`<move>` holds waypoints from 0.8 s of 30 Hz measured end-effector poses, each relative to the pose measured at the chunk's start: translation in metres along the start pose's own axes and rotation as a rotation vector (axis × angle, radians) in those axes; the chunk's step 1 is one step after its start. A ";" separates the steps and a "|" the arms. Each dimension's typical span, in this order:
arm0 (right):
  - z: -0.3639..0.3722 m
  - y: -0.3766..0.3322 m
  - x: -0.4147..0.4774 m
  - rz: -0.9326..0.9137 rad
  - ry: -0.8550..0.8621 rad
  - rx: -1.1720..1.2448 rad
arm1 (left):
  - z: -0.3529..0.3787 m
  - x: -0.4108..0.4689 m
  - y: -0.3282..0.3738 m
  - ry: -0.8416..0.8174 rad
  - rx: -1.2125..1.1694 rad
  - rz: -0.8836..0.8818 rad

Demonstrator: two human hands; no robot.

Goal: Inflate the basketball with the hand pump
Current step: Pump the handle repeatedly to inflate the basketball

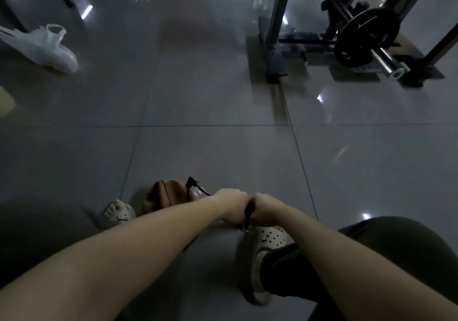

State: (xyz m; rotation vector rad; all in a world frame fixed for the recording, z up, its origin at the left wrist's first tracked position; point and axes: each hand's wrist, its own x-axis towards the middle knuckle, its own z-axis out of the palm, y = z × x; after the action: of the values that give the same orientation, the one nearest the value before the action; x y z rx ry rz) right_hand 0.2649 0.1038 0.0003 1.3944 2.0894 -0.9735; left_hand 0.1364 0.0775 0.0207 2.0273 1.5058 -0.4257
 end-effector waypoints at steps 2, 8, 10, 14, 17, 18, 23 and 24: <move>0.005 -0.008 -0.013 -0.016 0.013 -0.005 | 0.002 -0.015 0.002 0.016 0.006 0.004; 0.025 -0.031 -0.049 -0.019 -0.004 -0.009 | 0.017 -0.056 0.006 -0.026 0.030 0.007; 0.032 -0.037 -0.053 -0.001 -0.002 -0.049 | 0.024 -0.064 0.003 -0.031 0.034 0.006; 0.053 -0.046 -0.055 0.049 -0.040 -0.071 | 0.042 -0.074 0.000 -0.052 0.028 -0.002; 0.061 -0.052 -0.049 0.139 -0.100 -0.068 | 0.056 -0.071 -0.006 -0.048 -0.008 -0.005; 0.059 -0.052 -0.045 0.152 -0.110 -0.072 | 0.059 -0.068 -0.009 -0.034 -0.028 0.000; 0.035 -0.061 -0.040 0.098 -0.108 -0.115 | 0.042 -0.064 -0.017 -0.024 -0.090 -0.041; 0.022 -0.064 -0.043 0.086 -0.097 -0.129 | 0.031 -0.064 -0.018 -0.027 -0.093 -0.040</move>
State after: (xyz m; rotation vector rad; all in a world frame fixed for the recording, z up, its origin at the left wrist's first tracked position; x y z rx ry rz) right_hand 0.2221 0.0455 0.0351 1.3334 1.9676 -0.8390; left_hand 0.1019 0.0134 0.0274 1.9154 1.5243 -0.3902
